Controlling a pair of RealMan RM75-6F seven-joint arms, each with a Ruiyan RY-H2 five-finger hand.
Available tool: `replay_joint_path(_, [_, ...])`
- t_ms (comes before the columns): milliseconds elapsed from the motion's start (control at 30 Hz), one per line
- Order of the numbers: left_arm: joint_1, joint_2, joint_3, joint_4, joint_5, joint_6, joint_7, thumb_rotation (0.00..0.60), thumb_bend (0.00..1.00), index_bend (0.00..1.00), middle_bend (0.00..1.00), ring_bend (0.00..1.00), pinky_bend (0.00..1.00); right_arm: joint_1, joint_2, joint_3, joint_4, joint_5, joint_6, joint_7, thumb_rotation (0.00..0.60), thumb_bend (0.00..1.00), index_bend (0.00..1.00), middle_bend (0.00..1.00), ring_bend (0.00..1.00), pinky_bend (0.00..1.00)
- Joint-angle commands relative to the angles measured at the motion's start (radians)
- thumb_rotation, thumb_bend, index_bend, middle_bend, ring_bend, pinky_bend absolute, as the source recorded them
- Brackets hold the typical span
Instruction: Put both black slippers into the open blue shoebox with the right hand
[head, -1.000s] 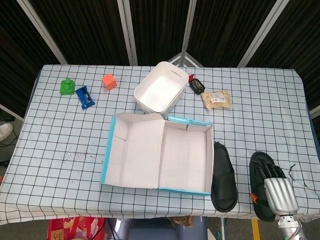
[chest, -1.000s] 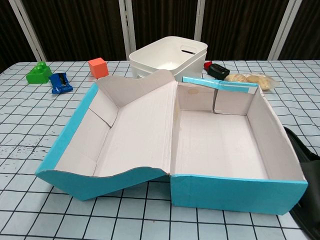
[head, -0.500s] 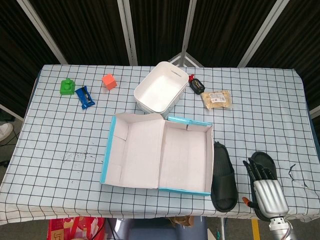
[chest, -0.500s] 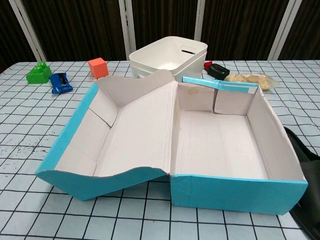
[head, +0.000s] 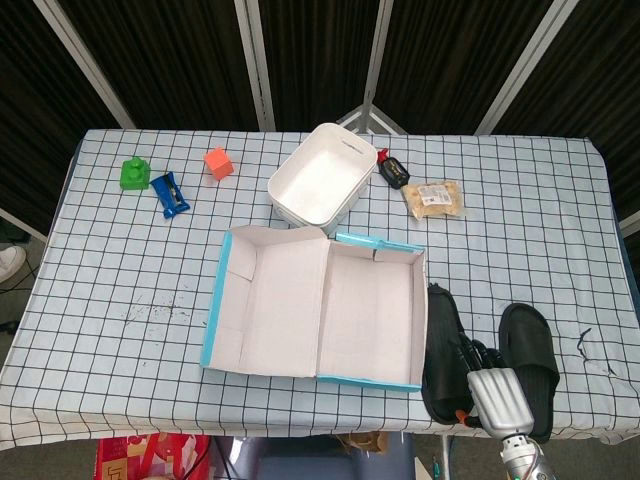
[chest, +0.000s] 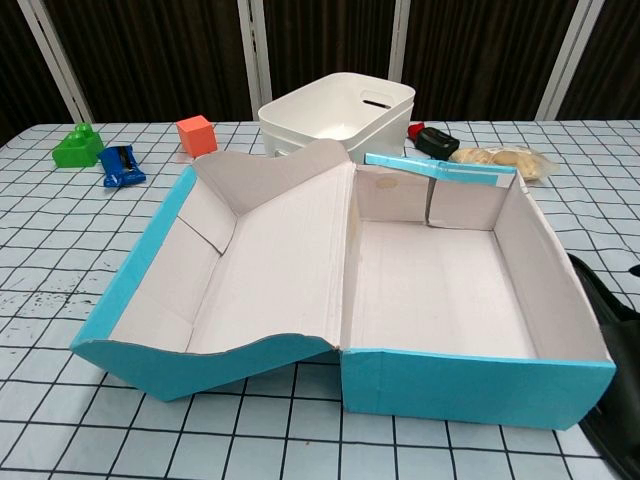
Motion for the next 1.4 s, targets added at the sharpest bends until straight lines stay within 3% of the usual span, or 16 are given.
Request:
replay_joint_path(33, [-0.001,0.001,0.001,-0.001,-0.002,-0.005,0.002,0.600,0.37,0.03,0.00,0.00,0.03,0.015,-0.028,0.013,0.013,0.023,-0.011,-0.019,0.600,0.12,0.00,0.04,0.10,0.17])
replay_joint_path(300, [-0.001,0.008,-0.003,-0.006,-0.021,-0.015,0.007,0.600,0.37,0.03,0.00,0.00,0.03,0.060,-0.068,0.051,0.043,0.118,-0.045,-0.066,0.600,0.12,0.00,0.04,0.10,0.17])
replay_joint_path(1033, [-0.007,0.009,-0.001,-0.021,-0.034,-0.040,0.036,0.600,0.37,0.03,0.00,0.00,0.03,0.115,-0.114,0.030,0.107,0.210,-0.079,-0.092,0.600,0.12,0.01,0.04,0.10,0.17])
replay_joint_path(1400, [-0.008,0.012,-0.001,-0.022,-0.035,-0.045,0.032,0.600,0.37,0.03,0.00,0.00,0.03,0.135,-0.128,0.032,0.099,0.212,-0.065,-0.081,0.600,0.12,0.39,0.12,0.10,0.16])
